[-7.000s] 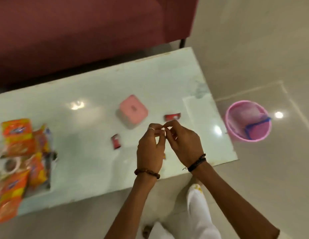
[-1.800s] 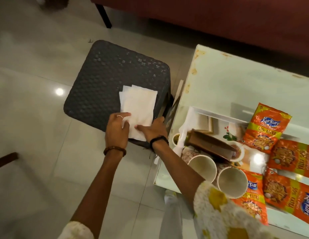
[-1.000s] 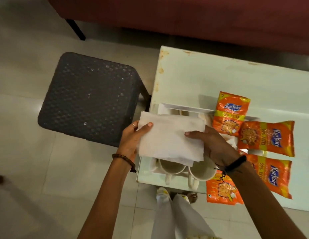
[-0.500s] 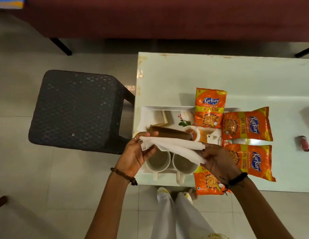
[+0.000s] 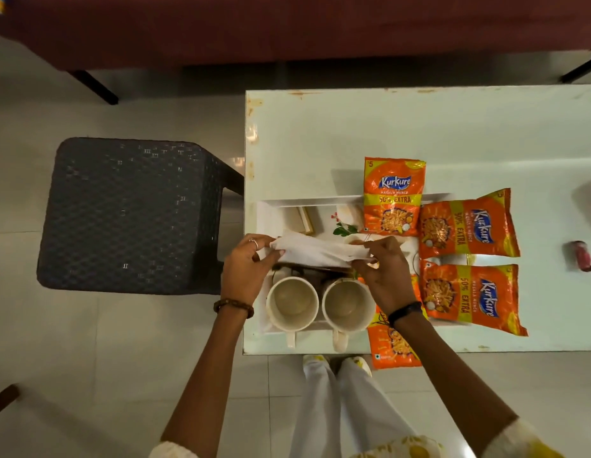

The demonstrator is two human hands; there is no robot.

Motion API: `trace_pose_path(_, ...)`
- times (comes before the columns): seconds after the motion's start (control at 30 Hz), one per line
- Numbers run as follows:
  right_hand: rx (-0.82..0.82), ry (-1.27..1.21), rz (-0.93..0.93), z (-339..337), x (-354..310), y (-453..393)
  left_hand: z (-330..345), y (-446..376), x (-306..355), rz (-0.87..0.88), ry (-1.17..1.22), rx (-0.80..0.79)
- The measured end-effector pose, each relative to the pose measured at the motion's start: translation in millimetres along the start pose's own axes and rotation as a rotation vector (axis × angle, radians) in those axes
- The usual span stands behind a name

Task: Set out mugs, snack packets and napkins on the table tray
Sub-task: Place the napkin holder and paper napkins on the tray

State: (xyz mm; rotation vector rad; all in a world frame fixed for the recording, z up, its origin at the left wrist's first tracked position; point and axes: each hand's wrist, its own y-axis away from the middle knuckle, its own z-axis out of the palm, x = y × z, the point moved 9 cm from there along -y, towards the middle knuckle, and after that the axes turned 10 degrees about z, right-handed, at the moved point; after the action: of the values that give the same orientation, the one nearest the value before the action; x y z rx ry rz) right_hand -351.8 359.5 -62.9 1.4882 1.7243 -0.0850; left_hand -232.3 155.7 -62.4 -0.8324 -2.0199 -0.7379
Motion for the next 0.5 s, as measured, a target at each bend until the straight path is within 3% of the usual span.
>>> trace_pose_path(0.17, 0.043, 0.065, -0.057, -2, -5, -8, 3, -8, -4, 0.064, -0.072, -0.057)
trace_pose_path(0.33, 0.036, 0.114, -0.008, 6, 11, -10, 23, -2, -28, -0.042, -0.136, -0.169)
trace_pose_path(0.5, -0.071, 0.133, 0.064, 21, 31, -18, 37, 2, -43, -0.157, 0.004, -0.278)
